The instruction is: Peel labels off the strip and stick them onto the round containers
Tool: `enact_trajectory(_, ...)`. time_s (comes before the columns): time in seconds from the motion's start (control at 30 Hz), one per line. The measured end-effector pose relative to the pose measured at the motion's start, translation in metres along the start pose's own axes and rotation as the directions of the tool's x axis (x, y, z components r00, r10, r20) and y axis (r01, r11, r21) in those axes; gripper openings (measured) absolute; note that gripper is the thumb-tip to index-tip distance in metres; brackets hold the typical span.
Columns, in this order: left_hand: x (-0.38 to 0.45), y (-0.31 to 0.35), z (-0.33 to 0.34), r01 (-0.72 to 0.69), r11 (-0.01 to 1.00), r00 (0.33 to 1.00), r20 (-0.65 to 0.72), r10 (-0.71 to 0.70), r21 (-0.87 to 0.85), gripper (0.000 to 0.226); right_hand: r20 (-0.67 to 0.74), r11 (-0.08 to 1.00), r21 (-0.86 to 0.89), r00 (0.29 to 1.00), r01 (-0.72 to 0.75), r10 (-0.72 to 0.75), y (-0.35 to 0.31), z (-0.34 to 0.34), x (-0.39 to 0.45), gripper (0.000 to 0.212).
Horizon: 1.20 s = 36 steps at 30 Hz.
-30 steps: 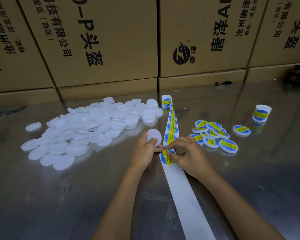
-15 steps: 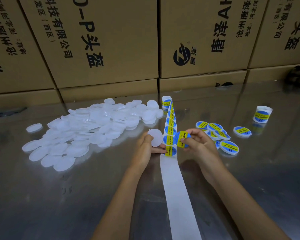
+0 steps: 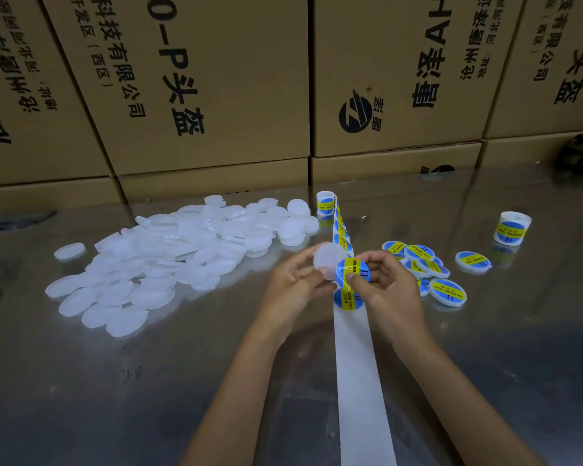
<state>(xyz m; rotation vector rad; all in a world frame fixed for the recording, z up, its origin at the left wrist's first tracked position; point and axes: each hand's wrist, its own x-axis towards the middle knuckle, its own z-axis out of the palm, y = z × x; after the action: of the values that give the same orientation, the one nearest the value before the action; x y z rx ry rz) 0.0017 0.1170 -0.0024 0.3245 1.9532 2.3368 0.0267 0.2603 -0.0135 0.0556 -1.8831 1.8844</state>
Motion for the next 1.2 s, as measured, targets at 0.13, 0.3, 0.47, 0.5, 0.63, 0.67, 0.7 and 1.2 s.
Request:
enact_trajectory(0.13, -0.003, 0.001, 0.002, 0.040, 0.999, 0.994, 0.101, -0.039, -0.005, 0.037, -0.015, 0.999, -0.022, 0.999, 0.037, -0.037, -0.001, 0.000, 0.000, 0.021)
enact_trajectory(0.3, -0.003, 0.002, 0.003, 0.085, 0.996, 0.988, 0.132, -0.082, -0.017, 0.038, -0.018, 0.997, -0.058, 0.998, 0.056, -0.057, 0.001, 0.000, -0.001, 0.022)
enact_trajectory(0.47, -0.004, 0.002, 0.004, 0.100, 0.995, 0.982, 0.161, -0.098, -0.001, 0.038, -0.009, 0.981, -0.157, 0.993, 0.118, -0.121, 0.003, 0.000, -0.002, 0.027)
enact_trajectory(0.5, -0.004, 0.001, 0.005, 0.100, 0.995, 0.981, 0.166, -0.099, 0.003, 0.038, -0.003, 0.976, -0.173, 0.991, 0.130, -0.133, 0.004, 0.000, -0.003, 0.027)
enact_trajectory(0.63, -0.004, 0.002, 0.005, 0.097, 0.995, 0.980, 0.172, -0.096, 0.002, 0.037, 0.004, 0.964, -0.207, 0.986, 0.164, -0.166, 0.005, 0.000, -0.003, 0.030)
enact_trajectory(0.67, -0.004, 0.002, 0.005, 0.096, 0.995, 0.981, 0.172, -0.095, 0.003, 0.037, 0.005, 0.963, -0.212, 0.986, 0.166, -0.169, 0.005, 0.000, -0.002, 0.029)
enact_trajectory(0.7, -0.004, 0.002, 0.005, 0.095, 0.995, 0.980, 0.173, -0.095, 0.003, 0.037, 0.007, 0.962, -0.215, 0.985, 0.169, -0.172, 0.005, 0.000, -0.002, 0.028)
enact_trajectory(1.2, -0.004, 0.002, 0.005, 0.096, 0.995, 0.982, 0.161, -0.099, 0.021, 0.037, 0.032, 0.935, -0.267, 0.971, 0.235, -0.235, 0.010, -0.001, -0.002, 0.033)
